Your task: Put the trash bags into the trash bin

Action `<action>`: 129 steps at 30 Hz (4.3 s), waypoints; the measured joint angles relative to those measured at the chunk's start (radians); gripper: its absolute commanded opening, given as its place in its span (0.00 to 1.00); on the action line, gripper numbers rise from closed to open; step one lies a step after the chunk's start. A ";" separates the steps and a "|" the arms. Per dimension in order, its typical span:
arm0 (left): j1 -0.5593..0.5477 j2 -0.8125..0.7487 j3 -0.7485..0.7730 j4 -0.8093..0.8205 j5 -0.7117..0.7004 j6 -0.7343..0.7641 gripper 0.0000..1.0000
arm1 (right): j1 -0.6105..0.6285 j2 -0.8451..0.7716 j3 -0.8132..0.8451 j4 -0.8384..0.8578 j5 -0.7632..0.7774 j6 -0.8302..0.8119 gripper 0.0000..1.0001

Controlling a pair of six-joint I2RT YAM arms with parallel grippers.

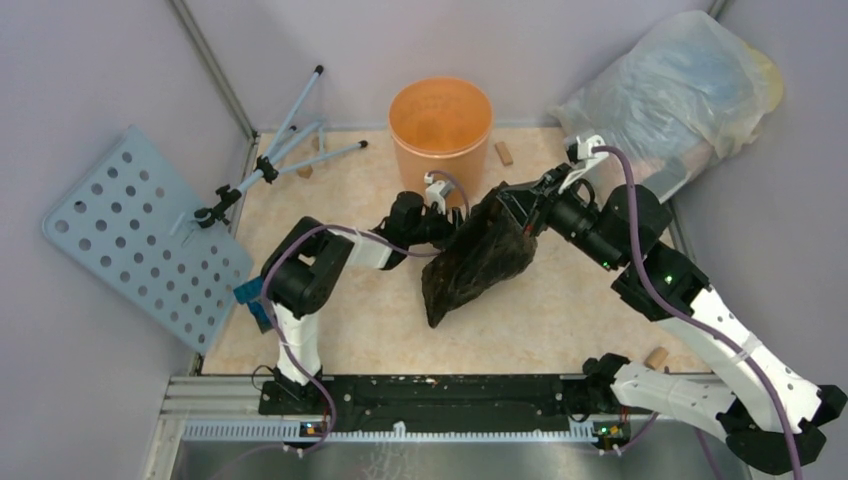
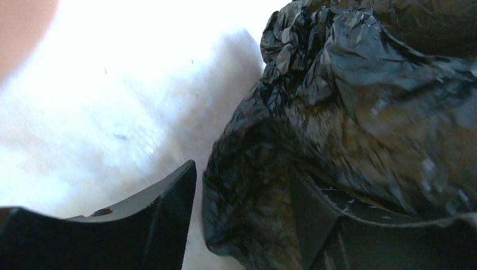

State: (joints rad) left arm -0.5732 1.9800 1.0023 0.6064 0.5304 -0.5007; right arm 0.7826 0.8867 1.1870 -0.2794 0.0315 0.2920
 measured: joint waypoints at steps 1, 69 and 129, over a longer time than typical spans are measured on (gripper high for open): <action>-0.005 -0.011 -0.016 0.000 -0.004 0.005 0.76 | 0.000 0.002 -0.002 0.003 0.000 0.000 0.00; -0.011 -0.573 -0.647 -0.140 -0.142 -0.171 0.60 | 0.000 0.012 -0.054 -0.074 0.072 -0.002 0.00; 0.003 -1.434 -0.187 -1.077 -0.568 0.169 0.00 | 0.000 -0.248 -0.389 -0.300 0.219 0.111 0.82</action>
State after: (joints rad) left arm -0.5705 0.5457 0.8158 -0.4702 -0.0380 -0.3317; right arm 0.7826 0.6384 0.7982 -0.5797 0.2504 0.4034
